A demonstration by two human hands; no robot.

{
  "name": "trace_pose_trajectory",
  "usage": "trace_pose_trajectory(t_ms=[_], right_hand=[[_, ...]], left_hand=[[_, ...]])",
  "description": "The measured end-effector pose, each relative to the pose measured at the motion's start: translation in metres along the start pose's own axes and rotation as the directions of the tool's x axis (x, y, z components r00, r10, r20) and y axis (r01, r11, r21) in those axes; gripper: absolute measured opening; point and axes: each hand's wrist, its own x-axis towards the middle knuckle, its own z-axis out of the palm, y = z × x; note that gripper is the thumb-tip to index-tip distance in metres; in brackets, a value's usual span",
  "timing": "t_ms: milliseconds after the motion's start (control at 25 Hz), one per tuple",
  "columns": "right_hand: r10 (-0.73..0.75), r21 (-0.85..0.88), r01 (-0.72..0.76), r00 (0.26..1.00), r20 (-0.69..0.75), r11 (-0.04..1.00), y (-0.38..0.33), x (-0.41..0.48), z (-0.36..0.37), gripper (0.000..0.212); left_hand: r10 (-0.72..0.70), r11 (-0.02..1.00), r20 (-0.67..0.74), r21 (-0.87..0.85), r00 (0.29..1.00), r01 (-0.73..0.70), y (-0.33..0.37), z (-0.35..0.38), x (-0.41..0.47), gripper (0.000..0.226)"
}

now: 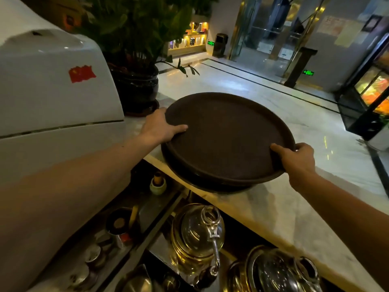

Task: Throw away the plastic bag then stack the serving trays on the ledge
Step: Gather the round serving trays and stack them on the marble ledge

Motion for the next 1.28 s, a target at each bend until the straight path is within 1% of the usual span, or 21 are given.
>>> trace_pose_trajectory(t_ms=[160,280,360,600,720,920,960,1040,1080,1120,1160,1200,1240,1280], right_hand=[[0.012,-0.077,-0.011,1.0,0.018,0.997,0.018,0.017,0.027,0.051],[0.009,-0.149,-0.004,0.999,0.035,0.989,0.024,0.024,0.036,0.054],[0.008,-0.211,0.002,0.999,0.047,0.977,0.025,0.025,0.041,0.057],[0.008,-0.347,0.034,0.993,0.12,0.937,0.034,0.022,0.043,0.056],[0.008,-0.401,0.053,0.989,0.149,0.914,0.033,0.024,0.042,0.058],[0.022,-0.516,0.095,0.976,0.215,0.851,0.021,0.029,0.036,0.049],[0.037,-0.529,0.091,0.973,0.227,0.844,0.017,0.03,0.034,0.046],[0.07,-0.563,0.082,0.968,0.243,0.823,0.013,0.033,0.031,0.041],[0.06,-0.61,0.112,0.965,0.255,0.785,0.011,0.033,0.029,0.039],[0.04,-0.674,0.158,0.962,0.269,0.722,0.009,0.033,0.027,0.038],[0.015,-0.718,0.199,0.96,0.28,0.667,0.006,0.033,0.025,0.038],[-0.001,-0.739,0.223,0.958,0.288,0.636,0.002,0.032,0.022,0.038],[0.003,-0.737,0.232,0.953,0.303,0.635,-0.001,0.033,0.018,0.037],[0.012,-0.719,0.228,0.95,0.312,0.656,-0.003,0.031,0.014,0.035]], left_hand=[[-0.006,1.0,0.013,0.022,1.0,0.006,-0.026,0.018,0.019,0.074],[0.041,0.997,0.012,0.067,0.999,-0.041,-0.032,0.024,0.025,0.067],[0.062,0.991,0.025,0.118,0.998,-0.064,-0.038,0.027,0.029,0.066],[0.004,0.951,0.044,0.309,0.999,-0.018,-0.049,0.032,0.046,0.081],[0.005,0.927,0.059,0.373,0.998,-0.027,-0.045,0.032,0.045,0.08],[0.045,0.817,0.079,0.57,0.996,-0.082,-0.028,0.028,0.045,0.066],[0.053,0.784,0.082,0.613,0.995,-0.092,-0.024,0.027,0.042,0.062],[0.08,0.681,0.101,0.721,0.992,-0.129,-0.02,0.027,0.04,0.055],[0.089,0.633,0.128,0.758,0.988,-0.155,-0.018,0.027,0.04,0.053],[0.073,0.619,0.162,0.766,0.984,-0.172,-0.014,0.026,0.038,0.05],[0.053,0.626,0.192,0.759,0.98,-0.182,-0.011,0.024,0.037,0.048],[0.034,0.635,0.21,0.75,0.977,-0.183,-0.008,0.024,0.035,0.046],[0.021,0.633,0.21,0.754,0.977,-0.176,-0.009,0.024,0.035,0.047],[0.017,0.623,0.213,0.762,0.977,-0.177,-0.006,0.024,0.028,0.05]])
